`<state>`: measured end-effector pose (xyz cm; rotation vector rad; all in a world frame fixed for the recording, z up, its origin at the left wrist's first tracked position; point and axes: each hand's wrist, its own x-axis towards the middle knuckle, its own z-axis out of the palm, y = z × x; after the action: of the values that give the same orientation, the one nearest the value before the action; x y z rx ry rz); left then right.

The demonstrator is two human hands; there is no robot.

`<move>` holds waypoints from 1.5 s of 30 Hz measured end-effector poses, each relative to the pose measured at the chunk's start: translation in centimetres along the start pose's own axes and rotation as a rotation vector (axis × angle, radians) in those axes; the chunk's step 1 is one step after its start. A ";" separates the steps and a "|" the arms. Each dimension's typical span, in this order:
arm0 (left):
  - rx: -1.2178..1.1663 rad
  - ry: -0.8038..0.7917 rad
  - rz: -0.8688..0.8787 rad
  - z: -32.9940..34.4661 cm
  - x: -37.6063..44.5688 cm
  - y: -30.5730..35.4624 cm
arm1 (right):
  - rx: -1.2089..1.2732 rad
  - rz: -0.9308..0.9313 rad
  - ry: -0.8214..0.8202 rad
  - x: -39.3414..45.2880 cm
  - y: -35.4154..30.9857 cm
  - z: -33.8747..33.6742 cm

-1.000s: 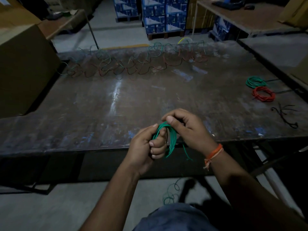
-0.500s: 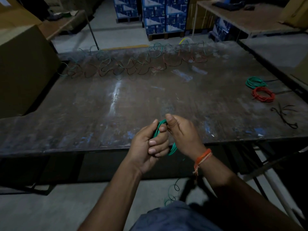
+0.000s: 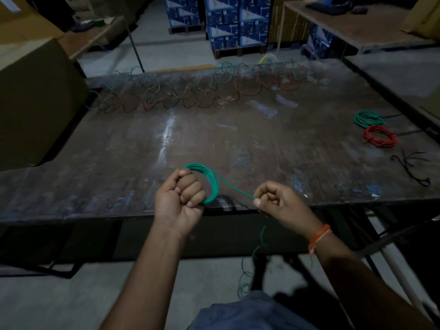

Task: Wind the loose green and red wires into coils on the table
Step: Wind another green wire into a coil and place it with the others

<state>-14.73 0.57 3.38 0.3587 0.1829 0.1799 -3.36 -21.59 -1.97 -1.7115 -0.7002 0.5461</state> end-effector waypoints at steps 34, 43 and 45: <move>0.373 -0.067 -0.132 1.1 -0.9 -3.6 | -0.185 -0.338 0.120 2.8 -6.1 2.7; 0.096 -0.174 -0.220 1.1 -1.1 -3.8 | 0.099 -0.139 -0.074 2.5 -4.5 3.1; 0.087 -0.218 -0.248 1.0 -1.0 -3.9 | 0.199 -0.088 -0.095 2.6 -4.5 3.2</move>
<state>-14.94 -3.52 3.04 0.4361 0.0188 -0.1123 -4.41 -16.78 1.62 -1.4703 -0.7598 0.6176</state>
